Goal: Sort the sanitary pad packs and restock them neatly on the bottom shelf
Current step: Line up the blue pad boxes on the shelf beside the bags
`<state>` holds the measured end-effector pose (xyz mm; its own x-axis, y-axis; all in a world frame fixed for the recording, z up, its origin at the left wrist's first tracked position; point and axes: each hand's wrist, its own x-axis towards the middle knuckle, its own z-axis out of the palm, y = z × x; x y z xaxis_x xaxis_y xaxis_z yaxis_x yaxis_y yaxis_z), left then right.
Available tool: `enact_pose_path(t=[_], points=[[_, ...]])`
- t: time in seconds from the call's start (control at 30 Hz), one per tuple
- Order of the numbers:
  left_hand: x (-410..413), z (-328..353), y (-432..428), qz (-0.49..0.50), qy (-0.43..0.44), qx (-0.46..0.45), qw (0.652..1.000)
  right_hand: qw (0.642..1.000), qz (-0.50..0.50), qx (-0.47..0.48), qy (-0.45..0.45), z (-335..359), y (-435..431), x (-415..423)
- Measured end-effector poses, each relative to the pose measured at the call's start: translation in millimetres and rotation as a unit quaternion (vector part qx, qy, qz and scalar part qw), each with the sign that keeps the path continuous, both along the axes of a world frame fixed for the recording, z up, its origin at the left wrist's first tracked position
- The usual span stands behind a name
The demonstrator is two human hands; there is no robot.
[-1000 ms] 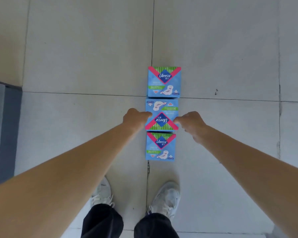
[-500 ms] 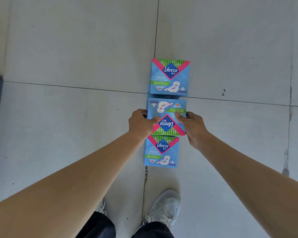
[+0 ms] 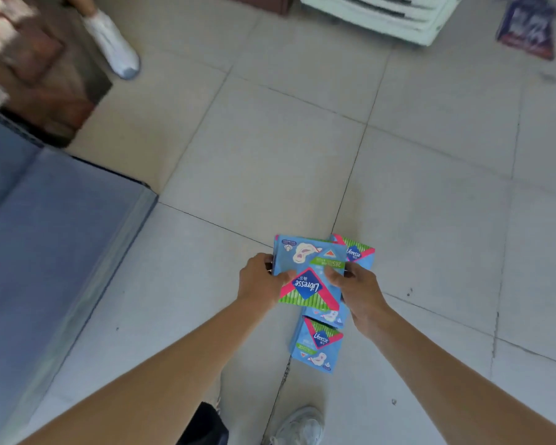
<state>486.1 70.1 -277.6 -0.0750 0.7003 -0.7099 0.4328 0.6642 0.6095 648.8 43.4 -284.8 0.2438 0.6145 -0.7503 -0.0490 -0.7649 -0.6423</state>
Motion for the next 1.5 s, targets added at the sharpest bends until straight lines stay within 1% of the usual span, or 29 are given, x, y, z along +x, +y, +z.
enact_pose_path(t=[0.2,0.3,0.47,0.57,0.73,0.97,1.1,1.3,1.4,1.43,1.5], points=[[-81,122,34,0.131,-0.026,0.051,0.990,0.995,0.077,0.063,0.009,119,67,-78],[-127,171,38,0.185,-0.031,0.075,0.979,0.985,0.144,0.087,0.026,173,91,-128],[-211,232,35,0.256,-0.001,0.134,0.957,0.965,0.231,0.113,0.057,237,119,-223],[-264,248,26,0.307,0.016,0.138,0.942,0.950,0.279,0.116,0.071,256,129,-286],[-345,236,5,0.388,0.049,0.166,0.905,0.921,0.357,0.129,0.083,260,136,-390],[-420,207,-21,0.444,0.117,0.204,0.864,0.882,0.444,0.146,0.067,237,131,-496],[-441,199,-21,0.450,0.177,0.222,0.847,0.862,0.468,0.180,0.069,225,134,-531],[-456,190,-10,0.442,0.236,0.241,0.831,0.820,0.505,0.270,0.008,197,143,-558],[-460,185,-3,0.429,0.254,0.231,0.836,0.812,0.496,0.307,-0.019,190,147,-565],[-461,183,-1,0.429,0.254,0.224,0.837,0.805,0.500,0.318,-0.025,190,148,-565],[-460,178,2,0.432,0.255,0.209,0.840,0.779,0.532,0.328,-0.043,190,147,-564]])
